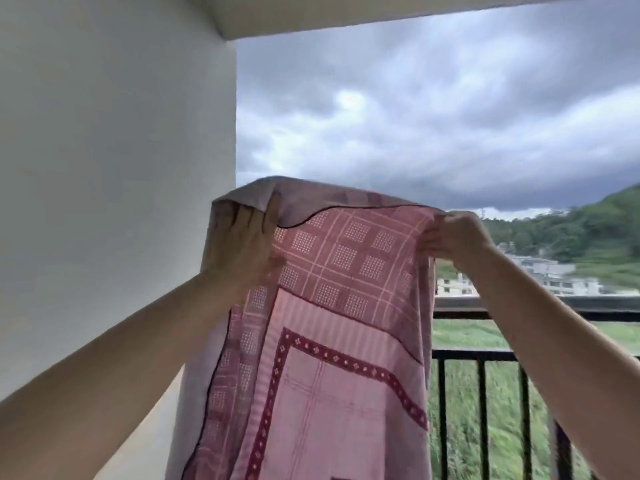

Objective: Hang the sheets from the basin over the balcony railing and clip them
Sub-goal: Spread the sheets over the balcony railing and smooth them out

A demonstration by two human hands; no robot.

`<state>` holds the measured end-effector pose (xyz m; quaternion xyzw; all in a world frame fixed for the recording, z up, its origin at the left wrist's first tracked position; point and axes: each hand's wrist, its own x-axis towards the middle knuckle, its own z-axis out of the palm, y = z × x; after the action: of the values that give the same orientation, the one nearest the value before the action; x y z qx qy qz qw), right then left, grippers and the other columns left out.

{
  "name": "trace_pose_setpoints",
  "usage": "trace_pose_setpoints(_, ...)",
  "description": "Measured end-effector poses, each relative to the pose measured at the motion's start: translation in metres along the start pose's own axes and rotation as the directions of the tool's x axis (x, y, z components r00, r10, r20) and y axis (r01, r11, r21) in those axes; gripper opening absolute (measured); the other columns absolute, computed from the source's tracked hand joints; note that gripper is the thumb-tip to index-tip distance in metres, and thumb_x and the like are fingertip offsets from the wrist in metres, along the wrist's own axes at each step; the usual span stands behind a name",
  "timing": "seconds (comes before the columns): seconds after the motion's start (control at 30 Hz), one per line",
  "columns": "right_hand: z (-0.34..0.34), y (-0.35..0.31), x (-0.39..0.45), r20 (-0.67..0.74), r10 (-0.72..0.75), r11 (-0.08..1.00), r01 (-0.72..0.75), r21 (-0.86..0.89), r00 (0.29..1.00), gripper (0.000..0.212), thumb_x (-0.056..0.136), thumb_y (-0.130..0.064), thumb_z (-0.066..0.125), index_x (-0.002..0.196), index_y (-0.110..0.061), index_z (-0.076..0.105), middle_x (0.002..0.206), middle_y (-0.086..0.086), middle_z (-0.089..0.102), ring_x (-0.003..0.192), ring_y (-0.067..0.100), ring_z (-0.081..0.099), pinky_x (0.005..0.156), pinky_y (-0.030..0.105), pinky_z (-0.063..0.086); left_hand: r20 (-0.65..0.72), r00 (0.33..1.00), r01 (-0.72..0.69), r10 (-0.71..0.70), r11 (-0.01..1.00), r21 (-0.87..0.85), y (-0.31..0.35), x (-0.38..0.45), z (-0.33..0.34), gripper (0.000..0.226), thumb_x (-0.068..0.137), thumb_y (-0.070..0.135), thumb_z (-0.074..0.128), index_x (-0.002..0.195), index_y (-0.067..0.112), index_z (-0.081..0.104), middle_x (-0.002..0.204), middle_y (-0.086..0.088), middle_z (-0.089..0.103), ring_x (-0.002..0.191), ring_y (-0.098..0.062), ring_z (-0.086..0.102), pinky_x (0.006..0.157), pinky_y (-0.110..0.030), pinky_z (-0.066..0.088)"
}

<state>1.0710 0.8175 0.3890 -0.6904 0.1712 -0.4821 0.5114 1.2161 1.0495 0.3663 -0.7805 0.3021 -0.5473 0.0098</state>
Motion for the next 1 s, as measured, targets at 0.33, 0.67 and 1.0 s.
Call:
trace_pose_setpoints(0.33, 0.047, -0.027, 0.124, 0.185, -0.494, 0.305, 0.368, -0.878, 0.849, 0.130, 0.060, -0.049, 0.074, 0.138, -0.005, -0.020, 0.152, 0.016, 0.004, 0.141, 0.031, -0.001, 0.113, 0.048, -0.004, -0.091, 0.981, 0.176, -0.173, 0.984, 0.021, -0.007, 0.139, 0.042, 0.115, 0.073, 0.044, 0.067, 0.140, 0.008, -0.020, 0.152, -0.018, 0.012, 0.138, -0.035, 0.016, 0.115, -0.048, 0.008)
trace_pose_setpoints(0.67, 0.113, 0.102, 0.160, 0.522, 0.563, 0.193, 0.513, -0.836, 0.640, 0.055, 0.086, -0.029, 0.056, 0.134, -0.014, 0.034, 0.125, 0.016, 0.053, 0.106, 0.026, 0.056, 0.087, 0.032, 0.045, 0.902, 0.412, 0.039, 0.128, 0.987, -0.157, 0.037, 0.107, 0.207, 0.064, 0.081, 0.047, 0.056, 0.132, 0.012, 0.041, 0.133, -0.010, 0.050, 0.112, -0.023, 0.053, 0.085, -0.029, 0.049)
trace_pose_setpoints(1.0, 0.089, 0.066, 0.114, 0.862, 0.369, 0.728, 0.469, -0.500, 0.347, 0.035, 0.084, -0.020, 0.051, 0.110, 0.002, 0.056, 0.070, -0.004, 0.063, 0.058, -0.001, 0.060, 0.061, 0.014, 0.052, 0.394, 0.892, 0.158, 0.220, 0.666, -0.729, 0.010, 0.040, 0.135, 0.036, 0.082, 0.043, 0.056, 0.081, 0.007, 0.063, 0.064, 0.000, 0.057, 0.058, -0.010, 0.050, 0.058, -0.024, 0.039)
